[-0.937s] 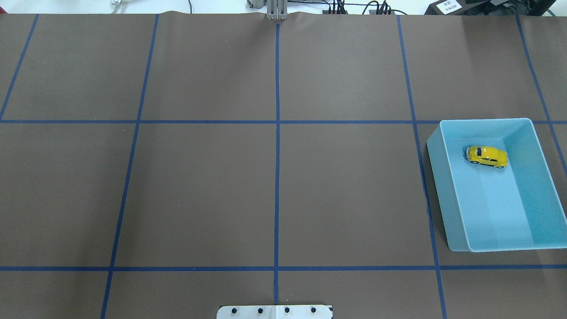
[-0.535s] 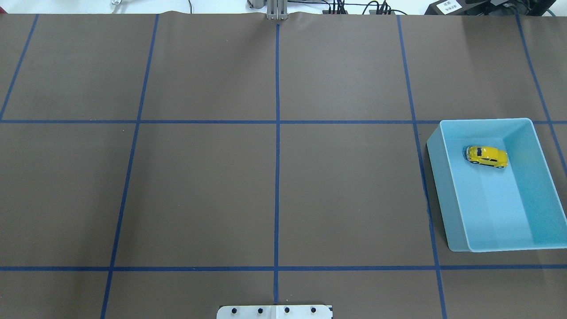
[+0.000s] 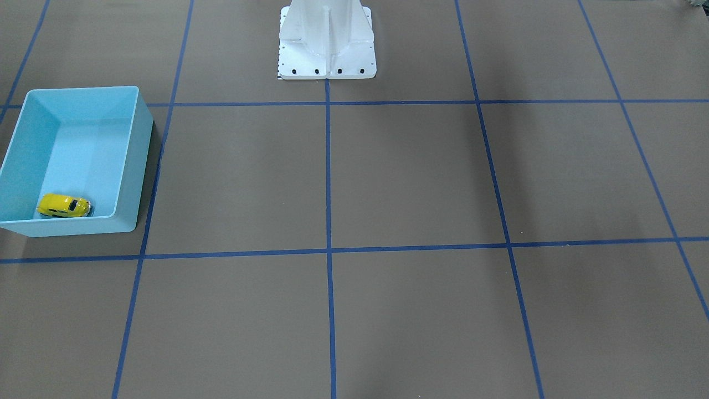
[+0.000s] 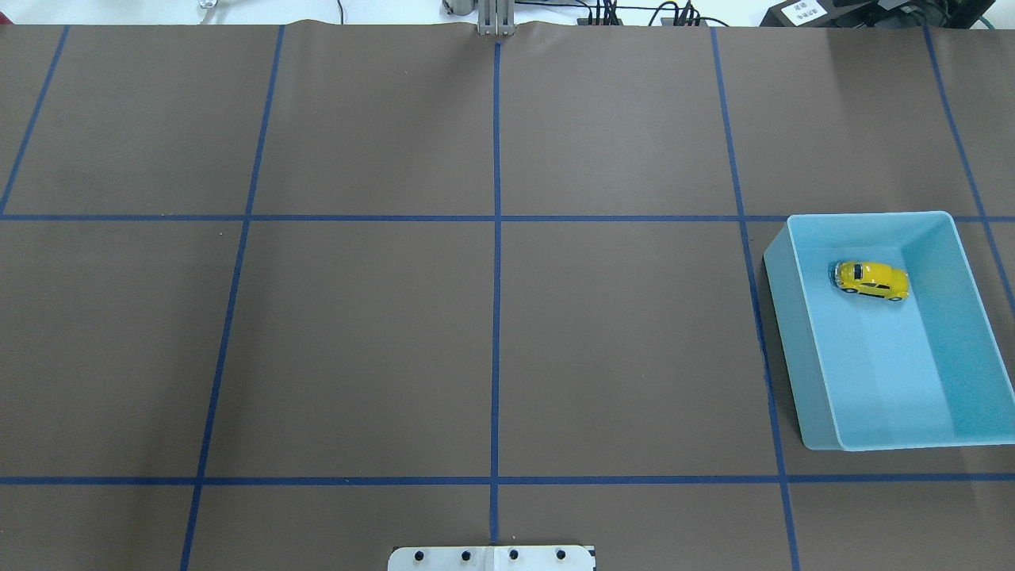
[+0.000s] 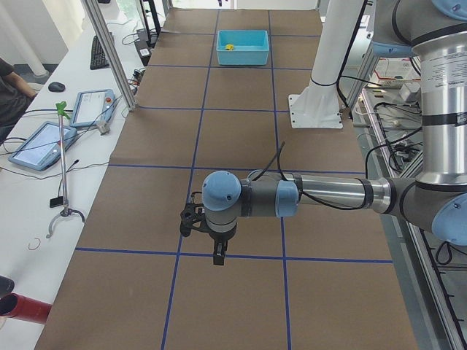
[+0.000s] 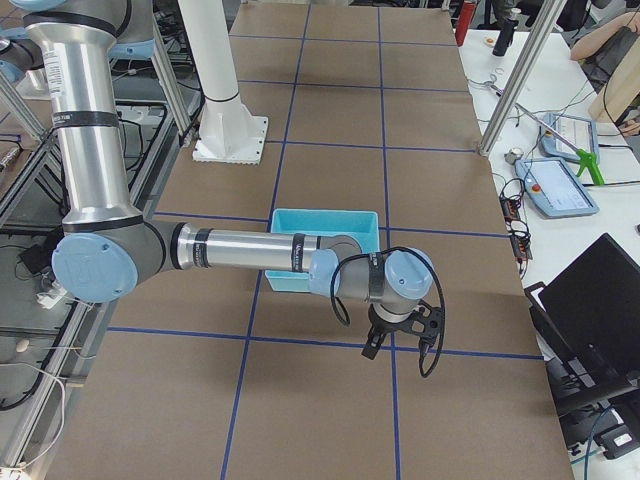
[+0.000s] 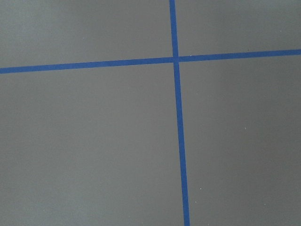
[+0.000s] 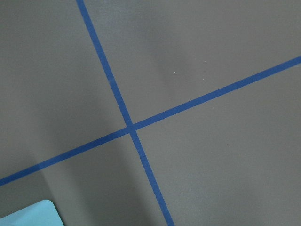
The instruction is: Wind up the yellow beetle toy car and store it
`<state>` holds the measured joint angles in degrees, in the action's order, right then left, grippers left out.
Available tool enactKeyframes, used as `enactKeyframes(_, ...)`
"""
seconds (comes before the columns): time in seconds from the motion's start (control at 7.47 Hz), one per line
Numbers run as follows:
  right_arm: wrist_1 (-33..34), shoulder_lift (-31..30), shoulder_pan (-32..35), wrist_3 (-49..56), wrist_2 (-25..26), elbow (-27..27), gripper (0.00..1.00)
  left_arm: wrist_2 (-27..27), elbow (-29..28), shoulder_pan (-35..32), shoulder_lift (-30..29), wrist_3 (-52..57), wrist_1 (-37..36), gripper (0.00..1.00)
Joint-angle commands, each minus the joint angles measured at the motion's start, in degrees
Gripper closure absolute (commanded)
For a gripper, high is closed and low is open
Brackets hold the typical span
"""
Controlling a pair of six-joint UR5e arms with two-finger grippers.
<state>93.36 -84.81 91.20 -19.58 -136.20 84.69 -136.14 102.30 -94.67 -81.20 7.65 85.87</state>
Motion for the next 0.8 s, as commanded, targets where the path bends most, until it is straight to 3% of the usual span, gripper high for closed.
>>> enactKeyframes(0.0, 0.1, -6.2, 0.0, 1.0, 0.2, 7.9, 0.0, 0.0, 0.1, -0.1, 0.1, 0.0, 0.0, 0.0)
enactKeyframes(0.67, 0.2, -7.9, 0.0, 1.0, 0.2, 9.6, 0.0, 0.0, 0.2, -0.8, 1.8, 0.0, 0.1, 0.0)
